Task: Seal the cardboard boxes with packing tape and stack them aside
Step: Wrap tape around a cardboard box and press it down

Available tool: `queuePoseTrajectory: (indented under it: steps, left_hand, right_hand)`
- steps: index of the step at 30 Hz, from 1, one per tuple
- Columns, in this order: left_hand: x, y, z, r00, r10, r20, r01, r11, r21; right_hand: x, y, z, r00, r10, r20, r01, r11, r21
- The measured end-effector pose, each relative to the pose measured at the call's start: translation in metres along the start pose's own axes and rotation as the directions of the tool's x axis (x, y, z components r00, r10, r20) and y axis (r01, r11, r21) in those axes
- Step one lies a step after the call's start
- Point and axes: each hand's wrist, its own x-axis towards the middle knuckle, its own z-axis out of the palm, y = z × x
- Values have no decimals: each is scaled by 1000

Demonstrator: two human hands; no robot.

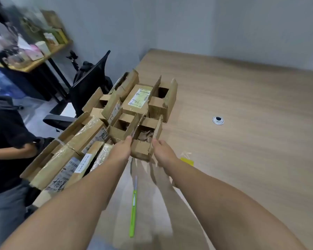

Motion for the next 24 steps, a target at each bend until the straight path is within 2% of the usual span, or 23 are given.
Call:
queuePoseTrajectory:
  steps: [3, 9, 11, 17, 24]
  left_hand:
    - [20, -4, 2, 1000, -12, 3, 12, 995, 102]
    - [37, -15, 8, 998, 3, 57, -11, 990, 139]
    - [41, -18, 9, 997, -16, 74, 9, 996, 86]
    - [45, -19, 22, 983, -55, 172, 95, 967, -238]
    - [24, 1, 31, 988, 4, 153, 43, 952, -302]
  right_hand:
    - [15, -1, 10, 998, 45, -36, -43, 997, 58]
    - [63, 16, 31, 992, 100, -74, -85, 979, 186]
    - [91, 37, 40, 991, 109, -78, -86, 963, 257]
    - [52, 10, 30, 983, 177, -52, -150, 931, 332]
    - [70, 30, 17, 988, 121, -93, -84, 941, 326]
